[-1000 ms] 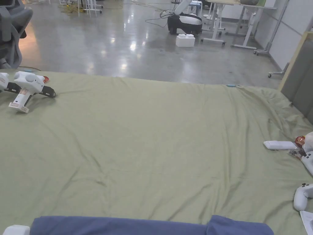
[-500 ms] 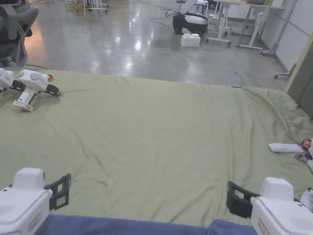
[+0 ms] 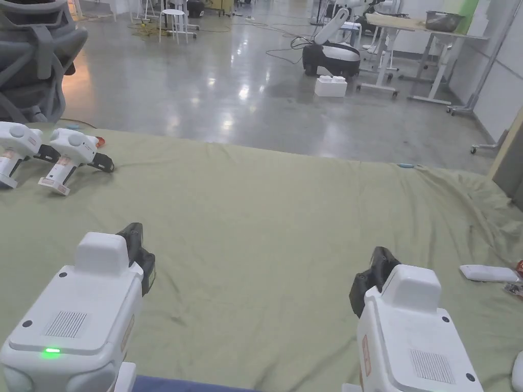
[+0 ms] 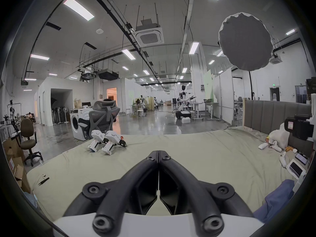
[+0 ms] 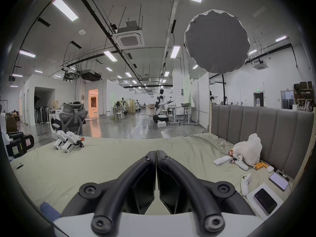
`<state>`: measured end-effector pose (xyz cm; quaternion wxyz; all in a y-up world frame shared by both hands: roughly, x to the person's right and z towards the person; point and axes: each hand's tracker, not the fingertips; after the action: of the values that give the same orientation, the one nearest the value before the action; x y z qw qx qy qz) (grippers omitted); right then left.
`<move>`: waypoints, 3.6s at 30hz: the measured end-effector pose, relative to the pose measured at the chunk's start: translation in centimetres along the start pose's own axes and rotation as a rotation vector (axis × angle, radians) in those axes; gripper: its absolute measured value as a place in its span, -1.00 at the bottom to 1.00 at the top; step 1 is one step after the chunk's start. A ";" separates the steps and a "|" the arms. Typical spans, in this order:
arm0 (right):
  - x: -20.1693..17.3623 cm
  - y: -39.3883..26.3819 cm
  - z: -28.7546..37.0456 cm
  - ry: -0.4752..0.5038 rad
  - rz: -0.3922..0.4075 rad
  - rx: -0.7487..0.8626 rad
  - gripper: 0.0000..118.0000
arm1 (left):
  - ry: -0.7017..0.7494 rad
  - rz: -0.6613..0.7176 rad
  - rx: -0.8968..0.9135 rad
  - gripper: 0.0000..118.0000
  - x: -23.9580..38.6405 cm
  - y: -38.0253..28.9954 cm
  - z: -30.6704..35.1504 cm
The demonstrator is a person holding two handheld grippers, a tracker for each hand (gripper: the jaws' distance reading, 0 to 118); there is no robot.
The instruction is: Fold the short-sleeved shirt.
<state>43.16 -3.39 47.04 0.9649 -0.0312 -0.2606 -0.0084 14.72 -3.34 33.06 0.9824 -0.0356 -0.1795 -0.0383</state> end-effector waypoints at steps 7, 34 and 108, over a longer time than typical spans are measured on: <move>-0.4 -0.8 -0.8 0.006 0.013 -0.037 -1.00 | -0.016 0.006 -0.086 -1.00 -2.9 -2.0 0.4; -1.4 -6.5 -1.9 0.115 0.002 -0.305 -1.00 | -0.547 0.925 -0.900 0.47 -23.7 -22.3 -2.5; 2.4 -8.7 -0.6 0.144 -0.076 -0.382 -1.00 | -0.460 0.312 -0.923 -0.14 -0.4 -10.1 0.3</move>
<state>45.26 -12.14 48.22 0.9566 -0.2029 -0.1857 -0.0963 13.34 -13.36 33.81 0.7940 -0.4976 -0.3469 0.0417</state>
